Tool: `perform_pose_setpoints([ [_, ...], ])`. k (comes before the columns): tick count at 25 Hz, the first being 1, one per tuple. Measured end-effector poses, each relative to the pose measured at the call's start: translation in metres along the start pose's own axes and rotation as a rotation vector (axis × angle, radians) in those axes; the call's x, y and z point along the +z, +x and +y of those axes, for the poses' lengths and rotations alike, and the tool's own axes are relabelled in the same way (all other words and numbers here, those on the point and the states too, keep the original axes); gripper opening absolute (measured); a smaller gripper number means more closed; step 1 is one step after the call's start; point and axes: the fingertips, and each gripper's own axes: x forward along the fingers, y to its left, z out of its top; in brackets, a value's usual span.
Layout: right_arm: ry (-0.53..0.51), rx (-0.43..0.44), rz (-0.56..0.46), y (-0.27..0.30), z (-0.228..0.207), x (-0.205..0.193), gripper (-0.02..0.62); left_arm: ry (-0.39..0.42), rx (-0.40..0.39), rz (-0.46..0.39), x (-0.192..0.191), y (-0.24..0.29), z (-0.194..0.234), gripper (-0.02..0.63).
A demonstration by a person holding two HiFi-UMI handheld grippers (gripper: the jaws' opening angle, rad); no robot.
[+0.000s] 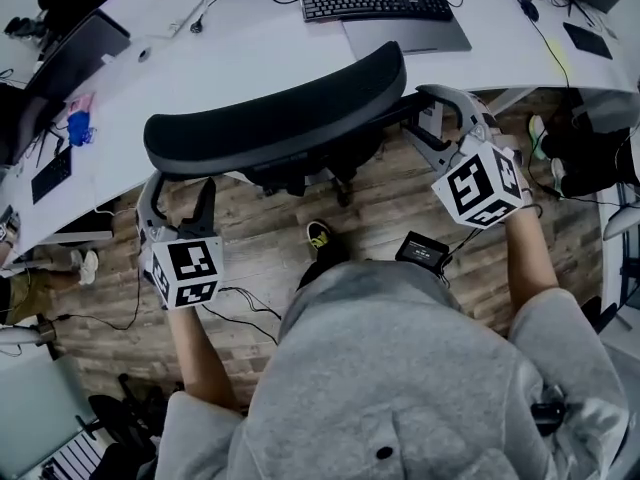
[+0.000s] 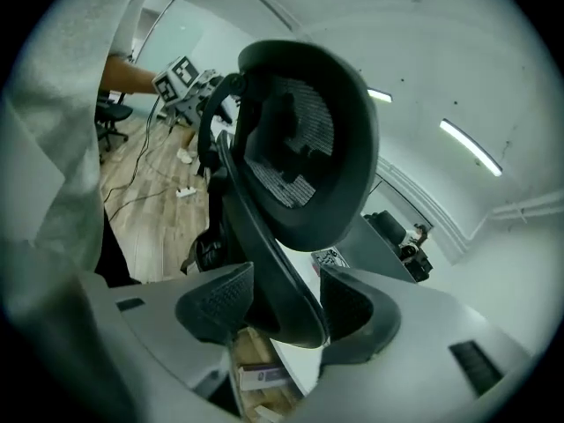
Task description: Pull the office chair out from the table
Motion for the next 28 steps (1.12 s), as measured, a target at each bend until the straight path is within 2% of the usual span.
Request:
perform_pose_setpoints([
  [5, -0.109, 0.063, 0.078, 0.023, 0.008, -0.003, 0.225, 0.049, -0.103, 0.029, -0.003, 0.018, -0.003, 0.299],
  [9, -0.152, 0.094, 0.108, 0.033, 0.012, -0.005, 0.225, 0.028, -0.227, 0.022, -0.005, 0.023, -0.006, 0.299],
  [12, -0.169, 0.114, 0.125, 0.038, 0.014, -0.006, 0.225, 0.069, -0.278, 0.03, -0.006, 0.029, -0.009, 0.299],
  [17, -0.188, 0.13, 0.145, 0.041, 0.014, -0.008, 0.227, 0.271, -0.239, 0.114, -0.014, 0.049, -0.009, 0.298],
  [28, -0.371, 0.057, 0.294, 0.061, 0.008, -0.033, 0.225, 0.472, -0.249, 0.158, -0.03, 0.079, -0.018, 0.275],
])
